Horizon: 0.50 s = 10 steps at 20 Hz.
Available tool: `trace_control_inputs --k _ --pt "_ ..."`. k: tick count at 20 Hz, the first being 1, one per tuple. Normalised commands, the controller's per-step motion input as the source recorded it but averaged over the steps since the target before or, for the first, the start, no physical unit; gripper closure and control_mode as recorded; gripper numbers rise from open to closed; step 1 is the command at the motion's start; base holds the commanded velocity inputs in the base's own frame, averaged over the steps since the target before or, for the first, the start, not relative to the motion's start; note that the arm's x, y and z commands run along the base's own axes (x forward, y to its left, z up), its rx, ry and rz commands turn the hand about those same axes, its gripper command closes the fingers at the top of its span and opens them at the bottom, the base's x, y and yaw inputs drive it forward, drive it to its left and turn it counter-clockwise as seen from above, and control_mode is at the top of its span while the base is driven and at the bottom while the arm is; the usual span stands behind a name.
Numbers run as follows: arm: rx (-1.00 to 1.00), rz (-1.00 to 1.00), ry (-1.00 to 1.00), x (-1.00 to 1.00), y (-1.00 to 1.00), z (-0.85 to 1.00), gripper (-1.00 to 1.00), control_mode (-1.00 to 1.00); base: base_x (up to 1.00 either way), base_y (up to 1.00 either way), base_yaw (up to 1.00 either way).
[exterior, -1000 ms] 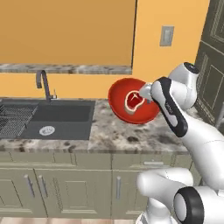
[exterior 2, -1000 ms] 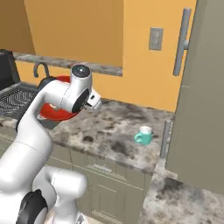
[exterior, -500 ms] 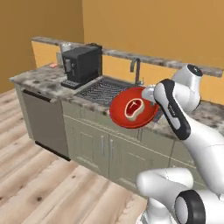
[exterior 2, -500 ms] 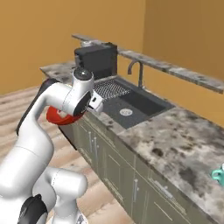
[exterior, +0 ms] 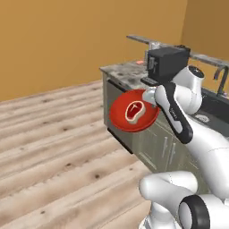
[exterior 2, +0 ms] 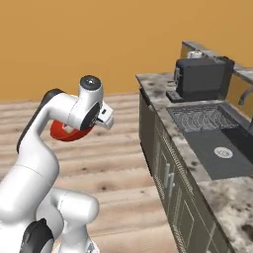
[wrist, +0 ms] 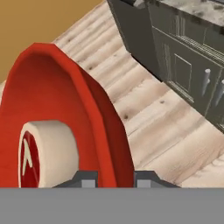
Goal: Move the mug from next to the sink to the open cabinet. Then, move the bowl with the steak to the fridge to clear the area for faucet cleaning.
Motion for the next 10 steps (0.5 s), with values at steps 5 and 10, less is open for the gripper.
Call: trace_control_inputs --k 5,10 --pt "0.00 0.00 0.00 0.00 0.00 0.00 1.00 1.00 0.60 0.16 0.62" --pt "0.00 0.00 0.00 0.00 0.00 0.00 1.00 1.00 0.87 0.17 0.57"
